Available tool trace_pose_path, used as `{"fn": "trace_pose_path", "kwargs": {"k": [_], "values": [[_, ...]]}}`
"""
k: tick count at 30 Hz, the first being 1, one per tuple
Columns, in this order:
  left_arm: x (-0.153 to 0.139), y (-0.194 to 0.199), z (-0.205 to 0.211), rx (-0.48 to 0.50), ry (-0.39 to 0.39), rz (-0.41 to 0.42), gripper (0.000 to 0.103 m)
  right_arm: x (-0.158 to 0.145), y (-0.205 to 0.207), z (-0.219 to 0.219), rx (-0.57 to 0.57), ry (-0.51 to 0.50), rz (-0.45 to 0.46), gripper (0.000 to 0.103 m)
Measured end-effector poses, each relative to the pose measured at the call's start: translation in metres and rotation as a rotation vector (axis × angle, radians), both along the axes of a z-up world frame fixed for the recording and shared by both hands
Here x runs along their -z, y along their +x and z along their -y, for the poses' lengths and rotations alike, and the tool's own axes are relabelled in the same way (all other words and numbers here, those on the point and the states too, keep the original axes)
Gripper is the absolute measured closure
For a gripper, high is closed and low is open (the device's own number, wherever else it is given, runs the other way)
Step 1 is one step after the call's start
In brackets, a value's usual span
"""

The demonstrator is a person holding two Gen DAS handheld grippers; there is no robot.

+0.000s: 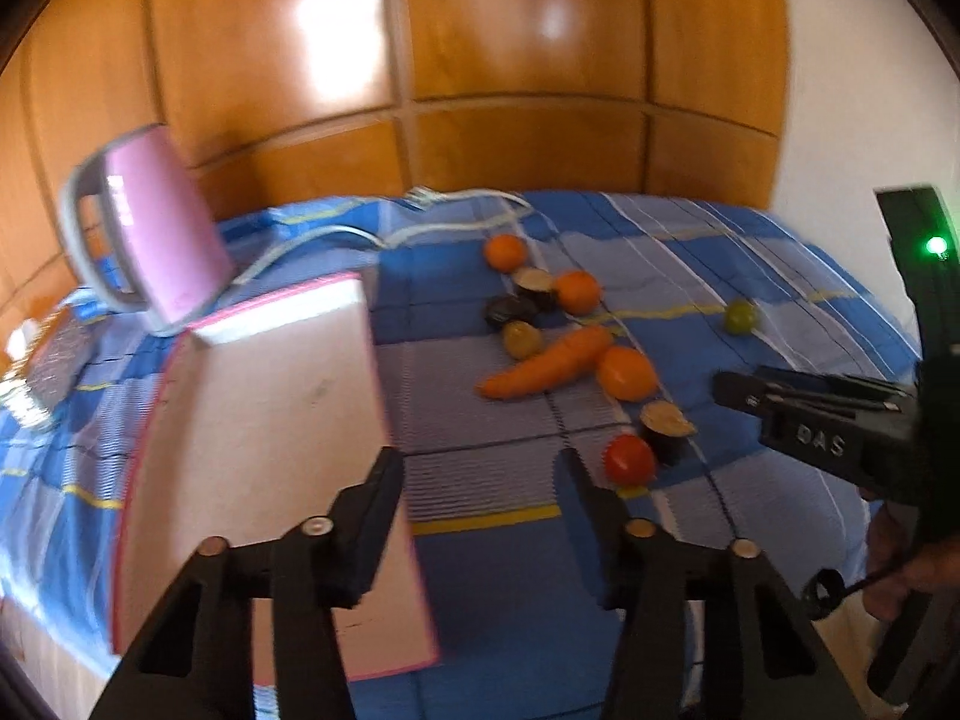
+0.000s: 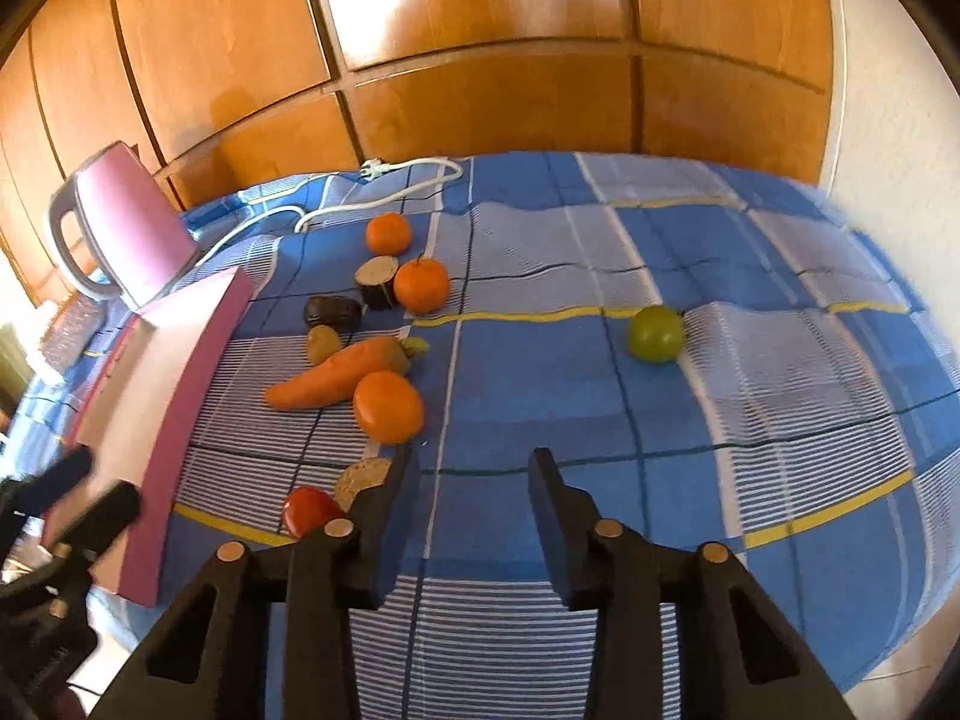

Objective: Organize fruits
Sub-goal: 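Grasp the red tomato with the left tool while the right tool grasps the beige root slice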

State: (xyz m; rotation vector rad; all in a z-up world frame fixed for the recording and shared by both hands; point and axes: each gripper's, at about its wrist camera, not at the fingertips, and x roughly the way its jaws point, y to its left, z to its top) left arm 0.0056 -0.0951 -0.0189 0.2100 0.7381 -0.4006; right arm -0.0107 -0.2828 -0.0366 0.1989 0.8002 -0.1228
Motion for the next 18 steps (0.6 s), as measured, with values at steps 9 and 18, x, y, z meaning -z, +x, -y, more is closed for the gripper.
{"fn": "trace_pose_path", "kwargs": {"k": [9,18], "values": [[0.025,0.014,0.031,0.149,-0.021,-0.154,0.063,0.008,0.004,-0.003,-0.1,0.103,-0.014,0.069],[0.041,0.02,0.059,0.256,-0.009,-0.192,0.063,0.013,0.004,0.005,-0.125,0.156,-0.037,0.069]]}}
